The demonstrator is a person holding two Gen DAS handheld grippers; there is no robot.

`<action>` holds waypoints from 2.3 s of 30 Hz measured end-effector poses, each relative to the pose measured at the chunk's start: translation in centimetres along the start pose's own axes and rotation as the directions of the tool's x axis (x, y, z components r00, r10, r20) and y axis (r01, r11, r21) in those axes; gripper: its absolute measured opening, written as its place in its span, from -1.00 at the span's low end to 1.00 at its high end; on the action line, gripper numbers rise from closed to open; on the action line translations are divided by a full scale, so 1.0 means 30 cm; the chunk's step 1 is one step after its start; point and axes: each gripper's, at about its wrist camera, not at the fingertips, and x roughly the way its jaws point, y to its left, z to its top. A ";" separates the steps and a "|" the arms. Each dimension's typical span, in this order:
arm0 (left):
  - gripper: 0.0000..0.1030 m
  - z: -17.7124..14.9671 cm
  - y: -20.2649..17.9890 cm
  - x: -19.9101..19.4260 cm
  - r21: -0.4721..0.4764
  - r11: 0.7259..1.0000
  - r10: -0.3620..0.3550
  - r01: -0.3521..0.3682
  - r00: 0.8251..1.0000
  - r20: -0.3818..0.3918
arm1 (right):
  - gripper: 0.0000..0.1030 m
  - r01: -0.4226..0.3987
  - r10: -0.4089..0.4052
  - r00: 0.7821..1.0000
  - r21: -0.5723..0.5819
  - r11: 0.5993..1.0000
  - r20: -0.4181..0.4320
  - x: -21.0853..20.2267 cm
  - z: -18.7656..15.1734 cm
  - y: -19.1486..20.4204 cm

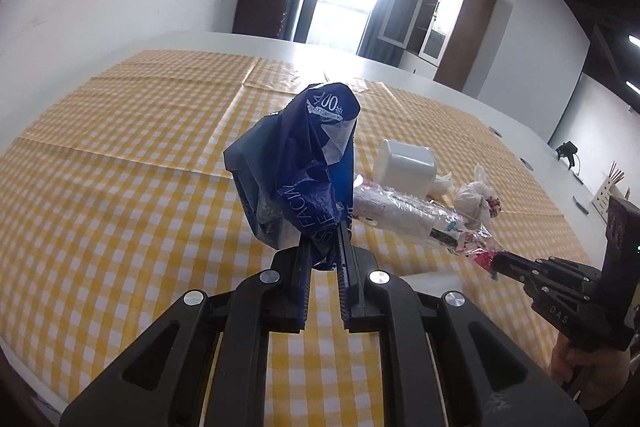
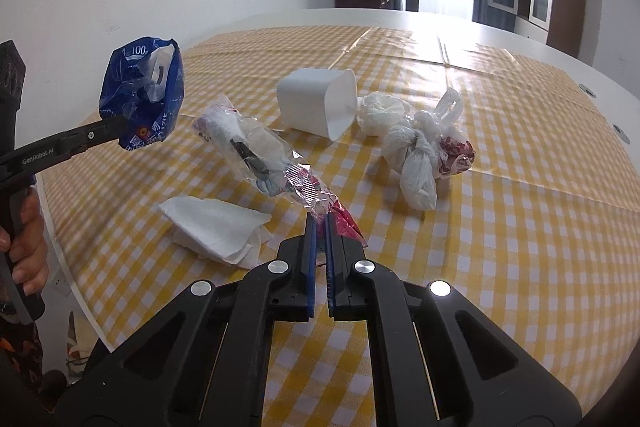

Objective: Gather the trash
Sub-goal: 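Carry the blue bag with the left tool while the right tool carries the wrapper to the basket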

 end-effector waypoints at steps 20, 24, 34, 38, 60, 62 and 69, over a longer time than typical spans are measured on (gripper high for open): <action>-0.79 -0.199 -0.078 -0.325 0.049 0.998 -0.053 0.051 0.998 0.039 | -0.94 -0.034 0.022 0.990 0.088 0.996 0.138 -0.216 -0.152 0.056; -0.79 -0.236 -0.102 -0.396 0.067 0.996 -0.066 0.063 0.997 0.044 | -0.94 -0.048 0.035 0.989 0.083 0.995 0.143 -0.264 -0.206 0.077; -0.77 -0.337 -0.138 -0.537 0.092 0.990 -0.109 0.104 0.993 0.042 | -0.94 -0.039 0.029 0.988 0.062 0.997 0.150 -0.398 -0.345 0.131; -0.77 -0.388 -0.158 -0.597 0.125 0.987 -0.112 0.105 0.993 0.048 | -0.94 -0.041 0.032 0.986 0.052 0.998 0.162 -0.463 -0.396 0.150; -0.98 -0.627 -0.136 -0.750 0.165 0.978 -0.127 0.127 0.992 -0.007 | -0.94 -0.100 0.100 0.995 -0.019 0.995 -0.020 -0.477 -0.736 0.265; -0.98 -0.661 -0.137 -0.711 0.163 0.977 -0.130 0.136 0.991 -0.045 | -0.93 -0.092 0.091 0.995 -0.012 0.996 -0.051 -0.433 -0.755 0.264; -0.98 -0.746 -0.114 -0.508 0.120 0.981 -0.129 0.152 0.975 -0.182 | -0.94 -0.055 0.058 0.986 0.025 0.998 -0.156 -0.276 -0.805 0.241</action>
